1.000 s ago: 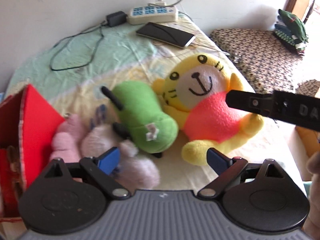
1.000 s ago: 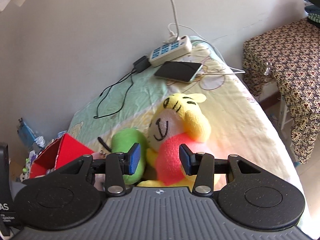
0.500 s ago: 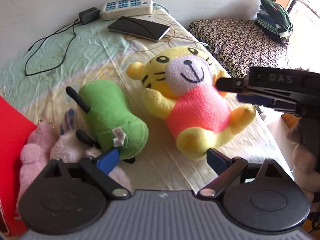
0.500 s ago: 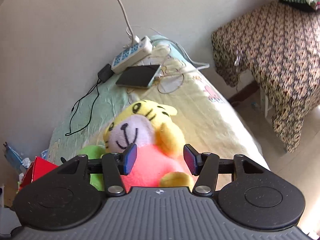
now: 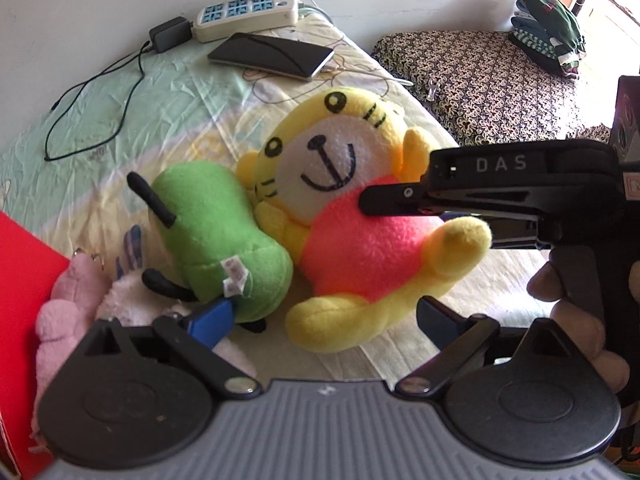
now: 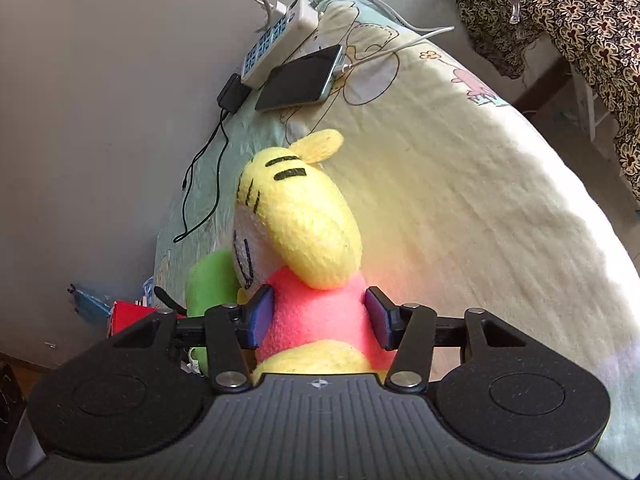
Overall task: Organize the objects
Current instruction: 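Grasp the yellow tiger plush with the pink body using the right gripper, then lift the yellow tiger plush with the right gripper and carry it to the red box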
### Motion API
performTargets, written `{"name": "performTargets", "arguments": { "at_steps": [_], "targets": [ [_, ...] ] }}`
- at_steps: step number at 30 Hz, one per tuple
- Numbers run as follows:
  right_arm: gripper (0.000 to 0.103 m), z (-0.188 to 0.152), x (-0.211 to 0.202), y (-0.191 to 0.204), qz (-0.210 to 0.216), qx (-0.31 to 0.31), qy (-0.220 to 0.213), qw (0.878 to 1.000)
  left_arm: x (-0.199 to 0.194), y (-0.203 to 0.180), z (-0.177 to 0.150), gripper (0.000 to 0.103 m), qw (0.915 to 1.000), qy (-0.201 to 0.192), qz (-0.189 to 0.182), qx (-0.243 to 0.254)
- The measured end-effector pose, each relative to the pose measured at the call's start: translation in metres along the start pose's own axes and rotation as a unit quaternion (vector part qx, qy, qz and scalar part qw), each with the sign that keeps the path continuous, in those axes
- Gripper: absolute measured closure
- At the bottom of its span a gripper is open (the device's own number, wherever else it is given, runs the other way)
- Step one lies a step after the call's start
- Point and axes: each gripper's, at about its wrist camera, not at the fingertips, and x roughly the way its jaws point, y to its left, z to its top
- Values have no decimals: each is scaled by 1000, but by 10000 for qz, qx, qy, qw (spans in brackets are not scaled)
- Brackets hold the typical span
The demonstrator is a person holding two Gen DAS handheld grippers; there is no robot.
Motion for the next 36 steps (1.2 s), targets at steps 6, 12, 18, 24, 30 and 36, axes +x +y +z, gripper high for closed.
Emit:
{"name": "performTargets", "arguments": {
  "at_steps": [6, 12, 18, 24, 30, 36],
  "targets": [
    [68, -9, -13, -2, 134, 105, 75, 9998, -5, -2, -4, 6, 9999, 39, -166, -18],
    [68, -29, -30, 1, 1, -40, 21, 10000, -6, -8, -15, 4, 9980, 234, -588, 32],
    [69, -54, -48, -3, -100, -80, 39, 9999, -4, -19, -35, 3, 9925, 486, -1104, 200],
    [69, -81, -59, -4, -127, -76, 236, 9996, -2, -36, -60, 2, 9869, 762, -1328, 503],
    [60, -93, -60, -4, -229, -143, 172, 9995, -1, -47, -70, 4, 9872, 882, -1185, 605],
    [51, -92, -53, -11, -130, 112, 195, 9997, 0, -45, -70, 11, 9886, 897, -1084, 528]
  ]
}}
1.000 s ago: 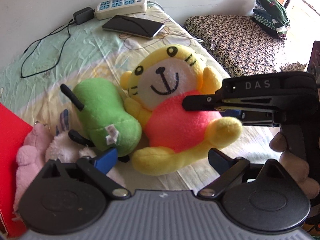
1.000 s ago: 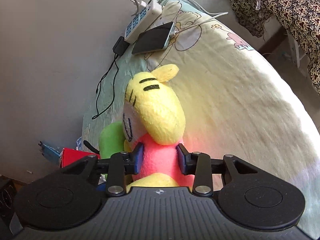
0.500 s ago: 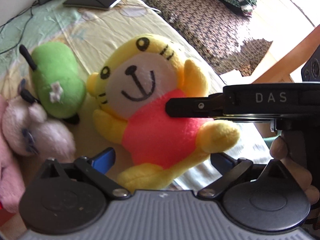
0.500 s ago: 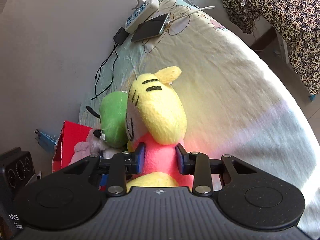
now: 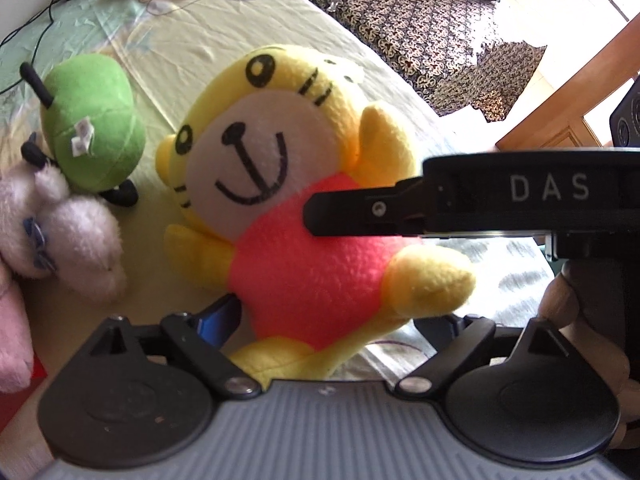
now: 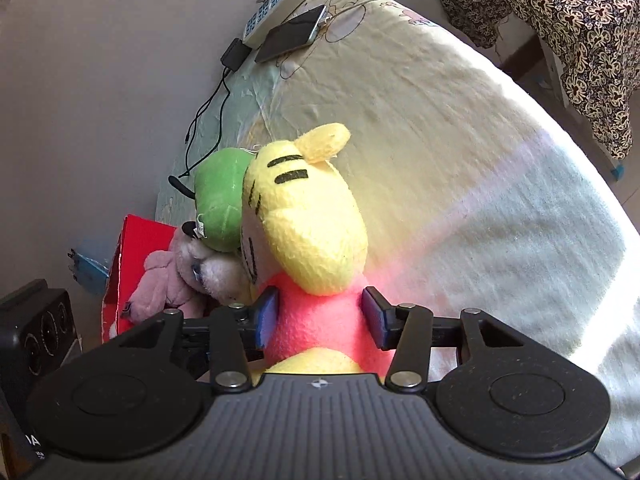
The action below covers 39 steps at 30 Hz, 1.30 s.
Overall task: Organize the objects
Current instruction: 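Lift the yellow tiger plush with the right gripper and carry it to the red box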
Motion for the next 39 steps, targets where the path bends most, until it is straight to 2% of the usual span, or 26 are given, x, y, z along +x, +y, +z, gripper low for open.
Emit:
{"name": "performTargets", "arguments": {
  "at_steps": [2, 5, 12, 17, 23, 27, 32, 39],
  "targets": [
    [51, 0, 1, -2, 42, 74, 11, 10000, 0, 0, -2, 14, 10000, -12, -18, -4],
    [59, -2, 0, 1, 36, -84, 19, 10000, -3, -3, -4, 16, 9999, -73, 3, 81],
    [68, -12, -14, 6, 78, -212, -80, 9997, -17, -16, -16, 19, 9983, -275, 119, 494],
    [68, -19, -37, 20, 132, -258, -404, 9988, -45, -28, -26, 20, 9930, -713, 196, 917],
    [68, -37, -62, 68, 189, -885, -997, 9909, -89, -26, -38, 20, 9826, -1382, 305, 1205],
    [68, -47, -65, 104, 368, -1223, -1285, 9834, -120, -12, -47, 20, 9752, -1786, 490, 1213],
    [68, -55, -54, 146, 694, -1483, -1448, 9758, -158, 24, -61, 19, 9672, -2204, 766, 1009],
    [68, -63, -12, 197, 970, -1681, -1309, 9722, -188, 83, -76, 18, 9639, -2382, 1057, 549]
  ]
}}
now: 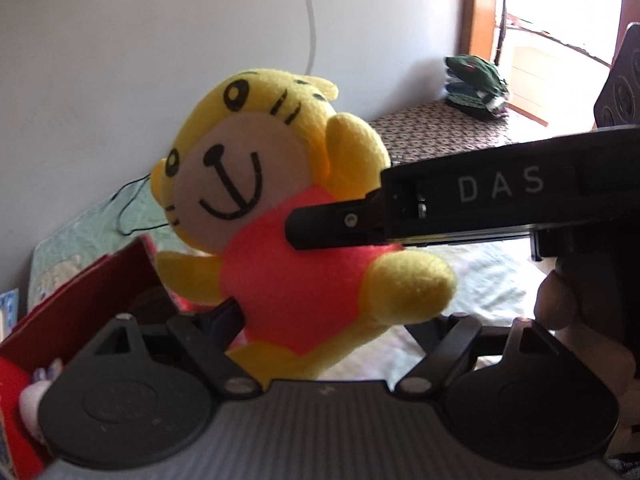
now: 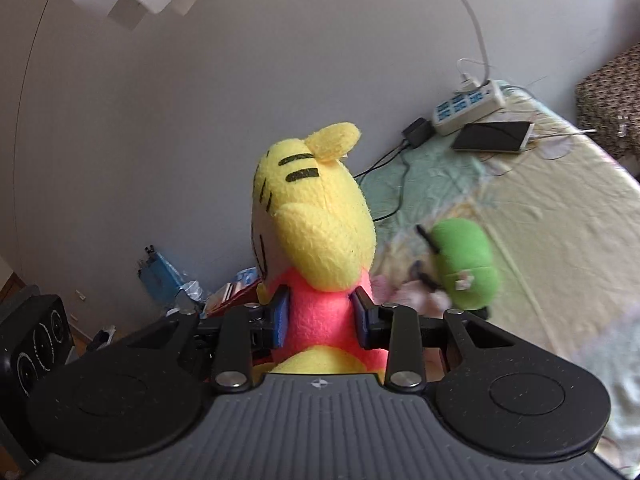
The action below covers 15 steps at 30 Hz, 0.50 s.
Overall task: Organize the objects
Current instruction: 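Lift the yellow tiger plush with the right gripper and carry it to the red box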
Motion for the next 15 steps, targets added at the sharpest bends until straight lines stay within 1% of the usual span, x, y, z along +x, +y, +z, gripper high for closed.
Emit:
{"name": "performTargets", "arguments": {
  "at_steps": [4, 8, 11, 15],
  "targets": [
    [68, -4, 28, 20, 64, -108, 102, 9999, -5, 32, -10, 18, 9996, 26, 182, -208],
    [68, -11, 53, 38, 0, -149, 214, 9997, -6, 59, -20, 17, 9987, 107, 280, -418],
    [69, -14, 72, 49, -153, -170, 313, 9992, -4, 79, -27, 17, 9978, 151, 299, -565],
    [70, -17, 94, 62, -462, -207, 436, 9978, 6, 100, -36, 17, 9960, 239, 157, -852]
  ]
}}
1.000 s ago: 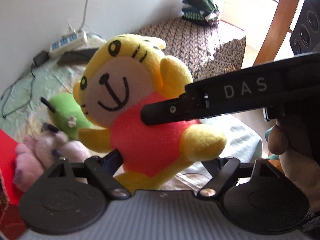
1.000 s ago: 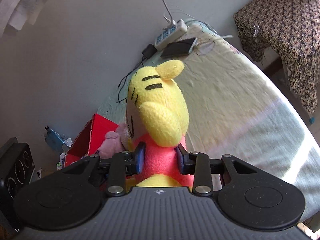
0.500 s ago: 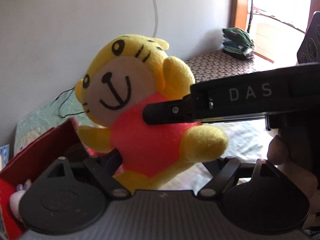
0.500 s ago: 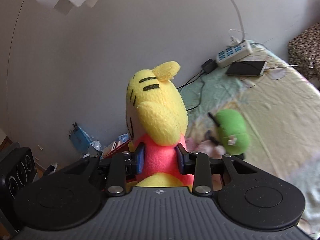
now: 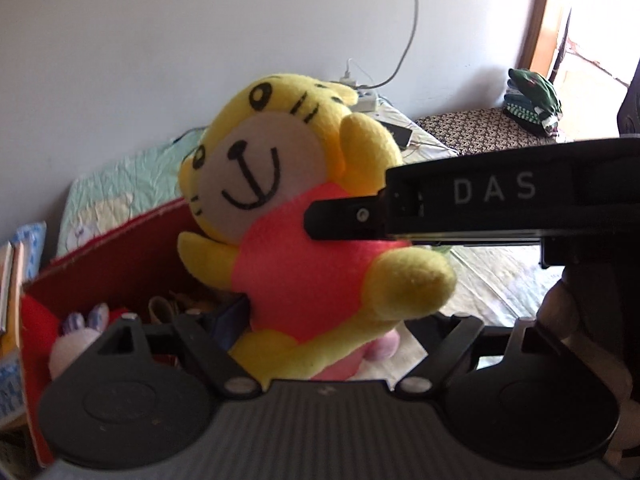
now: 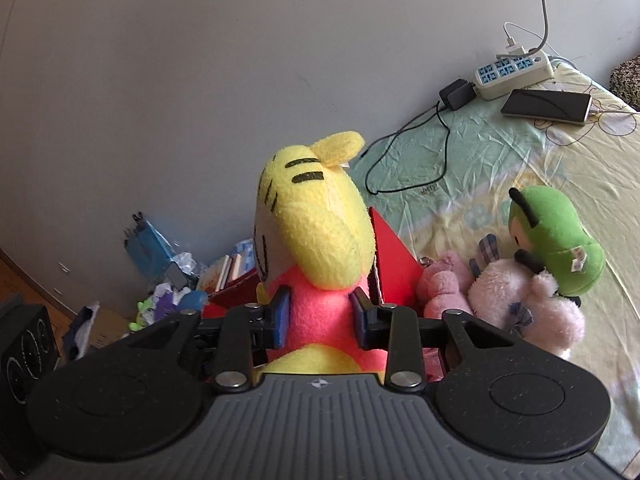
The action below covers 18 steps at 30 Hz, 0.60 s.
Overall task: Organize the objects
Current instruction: 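Lift the yellow tiger plush with the right gripper and carry it to the red box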
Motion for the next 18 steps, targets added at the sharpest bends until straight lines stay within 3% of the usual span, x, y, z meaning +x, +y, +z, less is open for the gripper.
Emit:
{"name": "performTargets", "arguments": {
  "at_steps": [9, 18],
  "targets": [
    [70, -6, 34, 22, -683, -469, 286, 9961, 10, 31, -19, 16, 9990, 147, -200, -365],
    [70, -7, 52, 34, -1006, -832, 510, 9901, 20, 49, -25, 12, 9971, 294, -279, -647]
  ]
}}
